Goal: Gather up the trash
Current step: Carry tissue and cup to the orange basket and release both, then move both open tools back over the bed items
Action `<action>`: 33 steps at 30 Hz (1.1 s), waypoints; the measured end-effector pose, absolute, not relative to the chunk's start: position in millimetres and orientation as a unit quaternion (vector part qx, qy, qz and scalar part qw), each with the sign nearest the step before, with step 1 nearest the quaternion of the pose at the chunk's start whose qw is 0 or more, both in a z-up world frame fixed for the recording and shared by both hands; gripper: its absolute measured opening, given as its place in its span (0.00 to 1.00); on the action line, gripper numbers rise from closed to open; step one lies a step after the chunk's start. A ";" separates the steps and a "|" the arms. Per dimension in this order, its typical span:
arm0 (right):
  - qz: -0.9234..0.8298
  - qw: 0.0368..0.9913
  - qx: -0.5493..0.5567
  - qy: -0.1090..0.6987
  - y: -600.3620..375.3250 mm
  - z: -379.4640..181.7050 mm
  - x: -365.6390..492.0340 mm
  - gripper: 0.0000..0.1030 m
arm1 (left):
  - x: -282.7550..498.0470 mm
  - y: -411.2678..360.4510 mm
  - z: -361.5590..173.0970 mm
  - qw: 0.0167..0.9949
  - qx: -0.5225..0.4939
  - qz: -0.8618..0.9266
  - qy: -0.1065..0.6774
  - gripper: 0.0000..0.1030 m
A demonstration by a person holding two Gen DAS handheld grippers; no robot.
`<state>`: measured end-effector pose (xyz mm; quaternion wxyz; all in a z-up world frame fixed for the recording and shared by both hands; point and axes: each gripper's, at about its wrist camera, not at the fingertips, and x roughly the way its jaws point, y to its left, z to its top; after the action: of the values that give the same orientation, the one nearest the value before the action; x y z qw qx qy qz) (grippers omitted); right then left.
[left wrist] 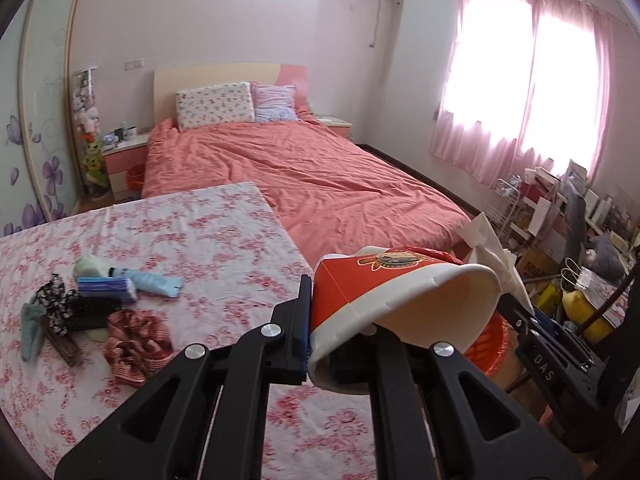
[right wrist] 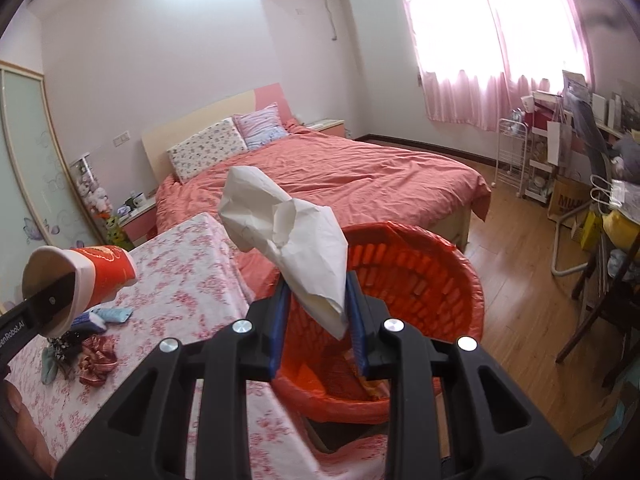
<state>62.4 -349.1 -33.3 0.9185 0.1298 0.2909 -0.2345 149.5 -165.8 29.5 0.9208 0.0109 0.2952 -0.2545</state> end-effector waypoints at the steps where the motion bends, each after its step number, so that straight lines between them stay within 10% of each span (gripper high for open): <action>1: -0.237 0.918 0.134 0.290 -354.7 -34.3 60.5 0.27 | 149.2 -170.7 28.2 0.919 0.013 -0.259 0.297 0.07; 16: -0.262 0.903 0.187 0.284 -422.5 -44.2 68.7 0.33 | 165.1 -261.8 5.1 0.884 0.032 -0.335 0.325 0.08; 20: -0.263 0.899 0.194 0.293 -436.8 -53.7 77.1 0.43 | 178.0 -274.2 -15.0 0.872 0.039 -0.330 0.359 0.46; 33: -0.272 0.893 0.180 0.311 -426.4 -73.2 81.9 0.53 | 183.3 -250.9 -21.0 0.870 0.025 -0.312 0.381 0.49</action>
<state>81.9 -426.4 -73.2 0.8927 0.1797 0.3110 -0.2720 183.3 -250.9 -21.0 0.8698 0.0247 0.3815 -0.3120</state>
